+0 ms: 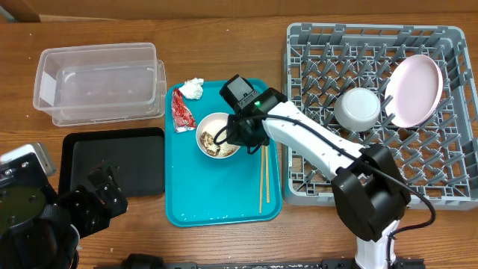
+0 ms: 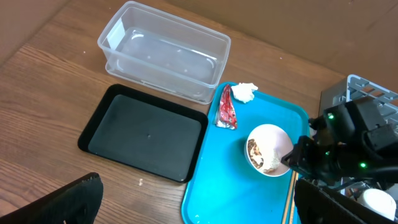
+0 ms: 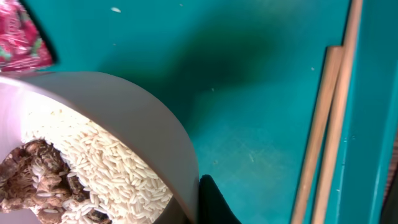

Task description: Sort waste into correct bins and load items into the dishwasher

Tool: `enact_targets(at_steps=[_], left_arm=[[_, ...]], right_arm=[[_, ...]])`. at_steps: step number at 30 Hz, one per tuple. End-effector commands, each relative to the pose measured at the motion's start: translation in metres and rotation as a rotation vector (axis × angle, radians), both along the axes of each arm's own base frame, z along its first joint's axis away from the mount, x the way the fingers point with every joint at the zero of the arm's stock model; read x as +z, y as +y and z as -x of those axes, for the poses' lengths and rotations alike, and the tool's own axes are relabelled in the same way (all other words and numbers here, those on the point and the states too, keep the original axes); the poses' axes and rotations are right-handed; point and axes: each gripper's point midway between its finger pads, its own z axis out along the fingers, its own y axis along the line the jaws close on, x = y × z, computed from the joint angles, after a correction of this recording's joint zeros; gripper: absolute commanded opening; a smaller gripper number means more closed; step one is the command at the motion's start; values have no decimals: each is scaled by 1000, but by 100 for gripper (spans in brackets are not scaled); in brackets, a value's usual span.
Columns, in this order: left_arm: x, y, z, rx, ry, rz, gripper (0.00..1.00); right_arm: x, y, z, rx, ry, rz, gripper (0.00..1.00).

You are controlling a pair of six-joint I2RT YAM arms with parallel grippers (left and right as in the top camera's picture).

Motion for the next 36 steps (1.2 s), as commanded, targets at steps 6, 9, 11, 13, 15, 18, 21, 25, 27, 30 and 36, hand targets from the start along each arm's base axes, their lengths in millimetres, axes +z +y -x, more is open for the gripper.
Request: enact_targets(at_steps=[6, 9, 11, 13, 15, 18, 21, 25, 27, 30, 36], left_arm=[[13, 4, -10, 34, -65, 3, 100], [11, 4, -8, 34, -55, 1, 100], [10, 3, -8, 30, -51, 9, 100], [9, -13, -9, -39, -46, 70, 100], [12, -32, -13, -123, -56, 133, 100], [15, -48, -21, -215, -58, 159, 100], [10, -52, -32, -223, -26, 162, 100], [-3, -55, -47, -221, 51, 162, 100], [-10, -59, -56, -227, 91, 167, 100], [-21, -68, -70, -254, 149, 189, 100], [-40, -94, -92, -396, 251, 223, 91]], right_arm=[[-4, 10, 7, 1, 21, -12, 7], [-4, 15, 10, 15, 16, -16, 12], [-3, 19, 9, 48, 0, -23, 26], [-2, 24, 8, 122, -29, -30, 44], [2, 25, 6, 161, -52, -30, 50], [17, 20, 0, 165, -75, -35, 54], [41, 4, -9, 131, -124, -29, 55], [63, -21, -11, 167, -165, 19, 62], [59, -32, -2, 176, -121, 52, 56], [41, -47, 15, 181, -36, 107, 47], [-8, -65, 43, 200, 56, 164, 41]])
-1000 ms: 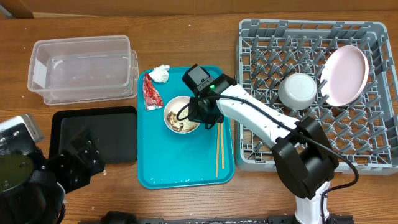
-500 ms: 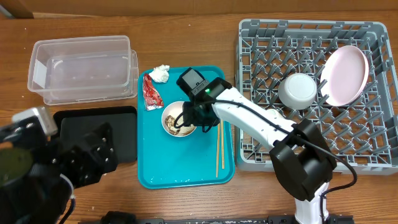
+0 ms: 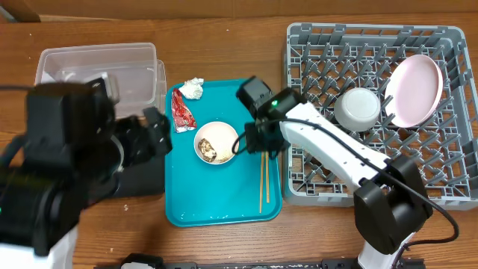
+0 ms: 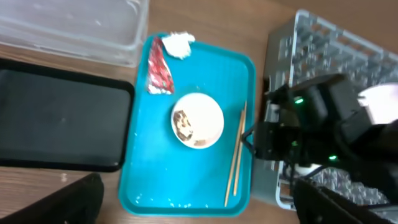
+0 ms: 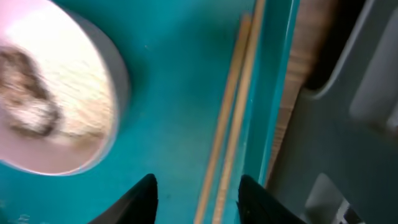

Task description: Sort waste into correct bins and load items into the dishwasher

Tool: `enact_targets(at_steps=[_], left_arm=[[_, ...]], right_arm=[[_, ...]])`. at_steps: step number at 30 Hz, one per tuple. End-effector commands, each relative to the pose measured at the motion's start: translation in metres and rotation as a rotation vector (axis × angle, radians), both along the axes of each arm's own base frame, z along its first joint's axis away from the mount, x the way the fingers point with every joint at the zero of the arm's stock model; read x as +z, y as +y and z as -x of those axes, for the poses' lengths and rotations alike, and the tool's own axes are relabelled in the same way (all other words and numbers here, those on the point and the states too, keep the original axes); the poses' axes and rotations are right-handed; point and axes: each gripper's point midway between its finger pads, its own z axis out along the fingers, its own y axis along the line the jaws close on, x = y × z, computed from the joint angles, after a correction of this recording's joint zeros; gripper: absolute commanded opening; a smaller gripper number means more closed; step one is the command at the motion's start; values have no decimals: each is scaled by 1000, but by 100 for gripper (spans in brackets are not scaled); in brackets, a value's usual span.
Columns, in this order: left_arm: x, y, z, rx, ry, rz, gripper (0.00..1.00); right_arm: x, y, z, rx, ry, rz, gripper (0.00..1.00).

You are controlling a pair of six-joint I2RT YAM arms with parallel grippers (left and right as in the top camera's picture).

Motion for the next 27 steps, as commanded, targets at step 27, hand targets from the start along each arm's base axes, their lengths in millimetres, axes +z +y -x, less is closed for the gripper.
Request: enact_targets(at_steps=[27], left_arm=[[50, 49, 48, 143, -280, -162, 100]], right_arm=[[-37, 5, 24, 309, 58, -23, 32]])
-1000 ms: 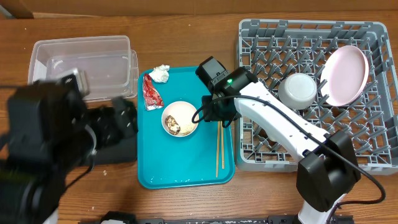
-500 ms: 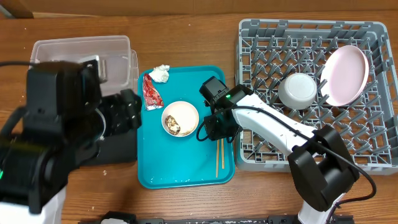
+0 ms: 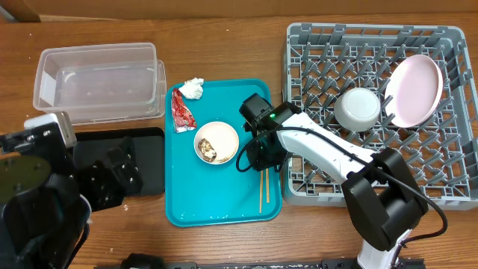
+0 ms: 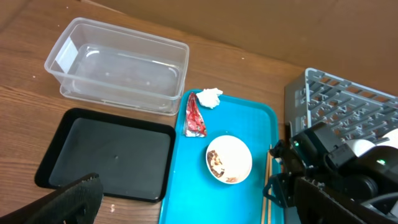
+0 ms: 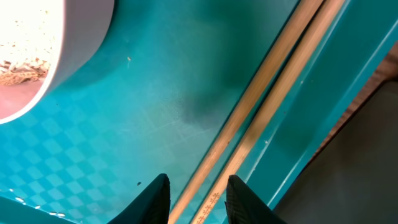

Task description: Sort waste into correct bins and load items into the dishwasher

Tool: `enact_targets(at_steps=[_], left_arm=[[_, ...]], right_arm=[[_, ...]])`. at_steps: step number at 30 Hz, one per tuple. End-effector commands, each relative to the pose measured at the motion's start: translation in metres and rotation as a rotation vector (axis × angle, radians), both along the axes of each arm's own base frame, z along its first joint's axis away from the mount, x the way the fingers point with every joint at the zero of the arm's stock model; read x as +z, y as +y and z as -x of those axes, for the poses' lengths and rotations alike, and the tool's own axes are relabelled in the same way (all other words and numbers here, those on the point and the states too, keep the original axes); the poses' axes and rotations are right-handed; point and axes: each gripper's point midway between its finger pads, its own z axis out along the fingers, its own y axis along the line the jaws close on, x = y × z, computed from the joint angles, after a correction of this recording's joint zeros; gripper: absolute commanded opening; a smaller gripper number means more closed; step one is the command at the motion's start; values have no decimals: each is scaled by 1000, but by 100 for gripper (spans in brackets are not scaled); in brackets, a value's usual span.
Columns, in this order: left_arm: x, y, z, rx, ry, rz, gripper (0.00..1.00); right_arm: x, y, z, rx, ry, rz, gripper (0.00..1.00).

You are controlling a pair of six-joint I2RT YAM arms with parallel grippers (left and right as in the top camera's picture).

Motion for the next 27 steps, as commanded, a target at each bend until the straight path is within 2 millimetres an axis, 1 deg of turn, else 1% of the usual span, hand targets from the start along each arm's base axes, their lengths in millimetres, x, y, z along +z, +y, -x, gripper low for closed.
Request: enact_targets(at_steps=[1, 6, 9, 12, 14, 15, 18, 23, 25, 27], left_arm=[[1, 2, -5, 21, 0, -2, 100], [-1, 1, -8, 21, 8, -3, 100], [-1, 1, -9, 21, 11, -4, 100], [-2, 1, -9, 20, 13, -4, 100], [-2, 1, -9, 20, 13, -4, 100], [-2, 1, -9, 20, 13, -4, 100], [-2, 1, -9, 20, 13, -4, 100], [-2, 1, -9, 20, 13, -4, 100], [-1, 1, -9, 20, 12, -4, 100], [-1, 1, -9, 20, 12, -4, 100]], right_arm=[[-3, 4, 0, 43, -20, 11, 32], [-12, 9, 9, 38, 0, 33, 33], [-19, 7, 9, -2, 14, 58, 33], [-30, 6, 9, -1, 27, 71, 33], [-36, 4, 7, -11, 23, 90, 30], [-39, 1, 4, -35, 12, 112, 30], [-39, -1, 1, -54, -5, 128, 30], [-32, -1, -1, -75, -12, 127, 31], [-32, -7, -1, -119, -11, 152, 31], [-31, -7, -1, -113, -10, 152, 30]])
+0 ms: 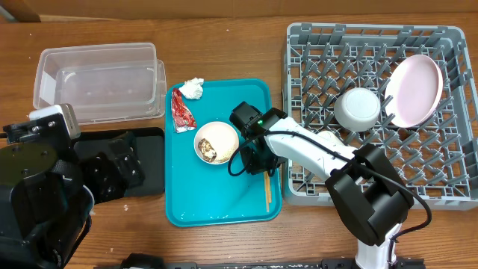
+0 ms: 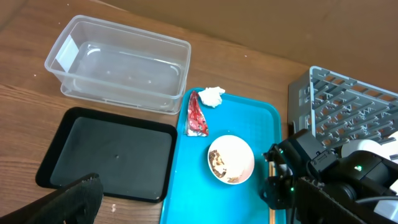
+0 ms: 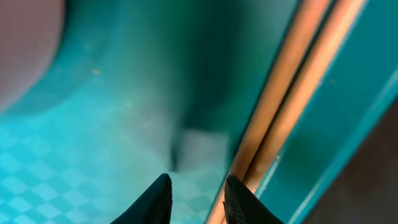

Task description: Sort waste into correct bins and load items into the dishwasher

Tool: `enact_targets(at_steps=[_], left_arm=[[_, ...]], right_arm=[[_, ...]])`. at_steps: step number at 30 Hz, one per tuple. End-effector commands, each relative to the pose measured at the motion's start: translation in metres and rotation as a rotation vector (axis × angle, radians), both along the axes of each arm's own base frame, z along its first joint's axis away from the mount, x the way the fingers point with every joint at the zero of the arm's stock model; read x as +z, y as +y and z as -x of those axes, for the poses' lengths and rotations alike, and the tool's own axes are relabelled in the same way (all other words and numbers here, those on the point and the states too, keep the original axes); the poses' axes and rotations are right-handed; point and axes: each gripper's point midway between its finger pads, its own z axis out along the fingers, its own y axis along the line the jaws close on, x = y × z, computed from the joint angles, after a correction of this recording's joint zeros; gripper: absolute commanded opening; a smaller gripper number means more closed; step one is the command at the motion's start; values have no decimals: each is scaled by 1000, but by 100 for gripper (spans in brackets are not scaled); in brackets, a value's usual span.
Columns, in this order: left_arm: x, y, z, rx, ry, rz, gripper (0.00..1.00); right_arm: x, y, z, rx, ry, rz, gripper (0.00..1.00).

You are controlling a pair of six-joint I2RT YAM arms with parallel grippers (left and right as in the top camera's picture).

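On the teal tray (image 1: 216, 202) sit a white bowl of rice leftovers (image 1: 216, 143), a red wrapper (image 1: 181, 110) and a crumpled tissue (image 1: 194, 88). Wooden chopsticks (image 3: 292, 93) lie along the tray's right rim. My right gripper (image 3: 196, 202) is open with a narrow gap, very low over the tray. Its right finger (image 3: 239, 198) stands against the chopsticks, and bare tray shows between the fingers. In the overhead view the right gripper (image 1: 258, 161) is right of the bowl. My left gripper (image 2: 196, 186) hangs open, high above the table's left front.
A clear plastic bin (image 1: 97, 82) stands at the back left with a black tray (image 1: 142, 161) in front of it. The grey dish rack (image 1: 373, 172) on the right holds a white bowl (image 1: 359, 108) and a pink plate (image 1: 413, 90).
My right gripper has come down closer to the tray, and the chopsticks now fill more of its view beside the right finger. The left arm has barely shifted.
My right gripper was first at the rim of the rice bowl. It then stood off the bowl to the right, open over the chopsticks, with the left arm swung over the black tray. The left arm then hung at the front left, and the right gripper has got lower over the chopsticks.
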Motion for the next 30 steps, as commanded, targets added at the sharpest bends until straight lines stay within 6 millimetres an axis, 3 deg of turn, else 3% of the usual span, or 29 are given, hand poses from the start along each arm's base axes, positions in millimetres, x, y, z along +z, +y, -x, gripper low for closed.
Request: enact_targets(at_steps=[1, 15, 19, 27, 30], left_arm=[[1, 2, -2, 18, -5, 2, 100], [3, 2, -3, 18, -11, 3, 100], [3, 0, -4, 13, -15, 14, 100], [2, -3, -5, -1, -7, 22, 100], [2, -4, -6, -1, -4, 22, 100]], right_arm=[[-8, -10, -4, -34, -7, 53, 30], [-5, -15, -9, -45, -36, 80, 31], [-6, -18, -14, -37, -63, 98, 38], [-7, -19, -20, -39, -95, 109, 38], [-8, -7, -14, 25, -56, 40, 41]])
